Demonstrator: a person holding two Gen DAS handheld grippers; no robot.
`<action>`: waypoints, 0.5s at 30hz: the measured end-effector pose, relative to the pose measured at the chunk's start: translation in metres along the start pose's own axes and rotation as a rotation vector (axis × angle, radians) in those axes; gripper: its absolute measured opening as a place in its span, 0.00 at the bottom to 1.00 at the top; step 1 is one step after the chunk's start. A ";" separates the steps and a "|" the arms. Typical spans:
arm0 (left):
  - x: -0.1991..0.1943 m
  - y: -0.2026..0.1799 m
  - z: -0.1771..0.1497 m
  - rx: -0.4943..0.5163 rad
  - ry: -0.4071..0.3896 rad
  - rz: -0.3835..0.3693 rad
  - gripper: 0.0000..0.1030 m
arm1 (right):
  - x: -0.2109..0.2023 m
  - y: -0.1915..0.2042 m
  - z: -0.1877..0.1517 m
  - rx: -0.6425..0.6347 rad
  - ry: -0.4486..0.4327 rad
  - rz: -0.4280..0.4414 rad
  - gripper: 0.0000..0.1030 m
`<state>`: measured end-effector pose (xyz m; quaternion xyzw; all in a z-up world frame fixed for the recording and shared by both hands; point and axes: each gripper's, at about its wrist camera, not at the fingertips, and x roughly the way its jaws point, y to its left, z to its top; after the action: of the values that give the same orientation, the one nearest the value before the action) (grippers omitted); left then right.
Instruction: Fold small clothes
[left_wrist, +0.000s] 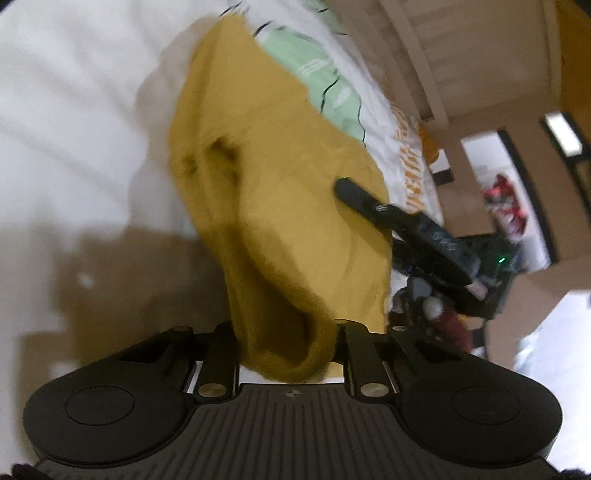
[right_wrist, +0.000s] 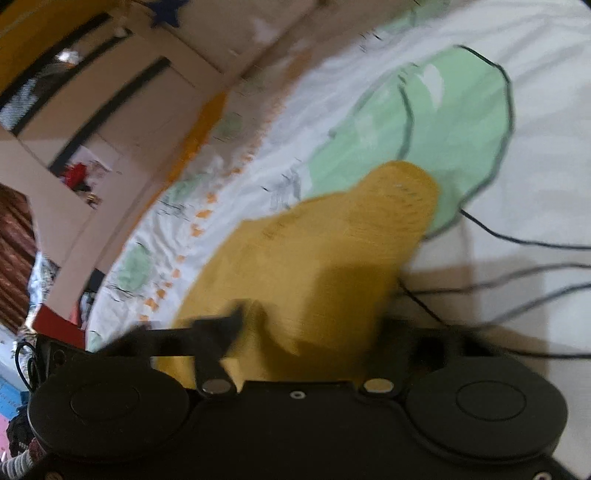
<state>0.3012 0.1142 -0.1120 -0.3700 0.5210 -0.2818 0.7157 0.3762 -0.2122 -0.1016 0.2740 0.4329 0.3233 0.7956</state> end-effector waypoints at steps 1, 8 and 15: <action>0.000 0.002 -0.002 -0.022 0.001 -0.016 0.14 | -0.004 -0.001 -0.001 0.011 -0.009 0.011 0.44; -0.013 -0.012 -0.020 -0.038 0.026 -0.077 0.13 | -0.039 0.016 -0.021 0.056 -0.052 0.016 0.39; -0.035 -0.038 -0.074 0.007 0.106 -0.125 0.13 | -0.085 0.043 -0.070 0.097 0.041 -0.053 0.39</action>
<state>0.2193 0.1031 -0.0756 -0.3838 0.5330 -0.3470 0.6695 0.2680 -0.2378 -0.0608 0.2938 0.4712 0.2863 0.7808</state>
